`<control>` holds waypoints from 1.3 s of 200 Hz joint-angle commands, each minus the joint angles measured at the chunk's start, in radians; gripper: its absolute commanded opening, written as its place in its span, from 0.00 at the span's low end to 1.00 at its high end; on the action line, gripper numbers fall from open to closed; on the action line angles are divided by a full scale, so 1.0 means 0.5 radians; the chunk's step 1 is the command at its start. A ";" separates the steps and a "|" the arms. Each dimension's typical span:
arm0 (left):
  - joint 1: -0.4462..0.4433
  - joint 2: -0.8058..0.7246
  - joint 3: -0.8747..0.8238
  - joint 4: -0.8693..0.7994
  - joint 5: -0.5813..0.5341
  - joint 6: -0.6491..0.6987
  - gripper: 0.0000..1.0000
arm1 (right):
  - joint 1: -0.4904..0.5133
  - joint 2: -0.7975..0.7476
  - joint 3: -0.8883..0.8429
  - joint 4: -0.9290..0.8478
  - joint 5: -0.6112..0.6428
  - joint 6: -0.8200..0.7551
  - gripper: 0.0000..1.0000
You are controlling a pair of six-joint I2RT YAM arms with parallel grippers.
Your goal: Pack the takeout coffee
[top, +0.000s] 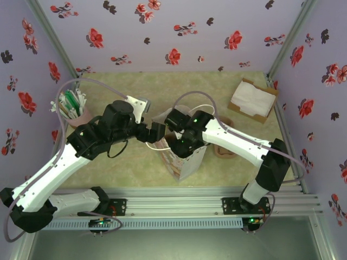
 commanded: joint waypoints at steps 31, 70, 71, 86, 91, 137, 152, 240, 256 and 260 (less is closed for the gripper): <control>-0.016 -0.064 -0.036 0.048 -0.062 -0.019 0.99 | -0.001 -0.103 0.131 -0.130 0.060 0.034 0.94; -0.014 -0.089 -0.055 0.054 -0.083 -0.031 0.99 | -0.002 -0.143 0.182 -0.165 0.074 0.042 0.94; -0.014 -0.091 -0.055 0.054 -0.084 -0.031 0.99 | -0.001 -0.144 0.183 -0.165 0.075 0.041 0.94; -0.016 -0.097 -0.058 0.053 -0.087 -0.035 0.99 | -0.001 -0.168 0.202 -0.181 0.081 0.045 0.94; -0.014 -0.099 -0.058 0.053 -0.088 -0.034 0.99 | 0.000 -0.176 0.209 -0.187 0.085 0.047 0.94; -0.014 -0.120 -0.068 0.064 -0.103 -0.044 0.99 | -0.001 -0.271 0.275 -0.218 0.115 0.058 0.94; -0.014 -0.123 -0.065 0.064 -0.109 -0.044 0.99 | -0.003 -0.306 0.293 -0.213 0.116 0.057 0.94; -0.014 -0.216 -0.119 0.080 -0.163 -0.082 0.99 | -0.002 -0.538 0.329 -0.089 0.152 0.077 0.87; -0.014 -0.243 -0.132 0.085 -0.184 -0.093 0.99 | -0.001 -0.596 0.326 -0.044 0.151 0.073 0.85; -0.016 -0.251 -0.138 0.085 -0.188 -0.098 0.99 | -0.001 -0.611 0.326 -0.033 0.149 0.069 0.84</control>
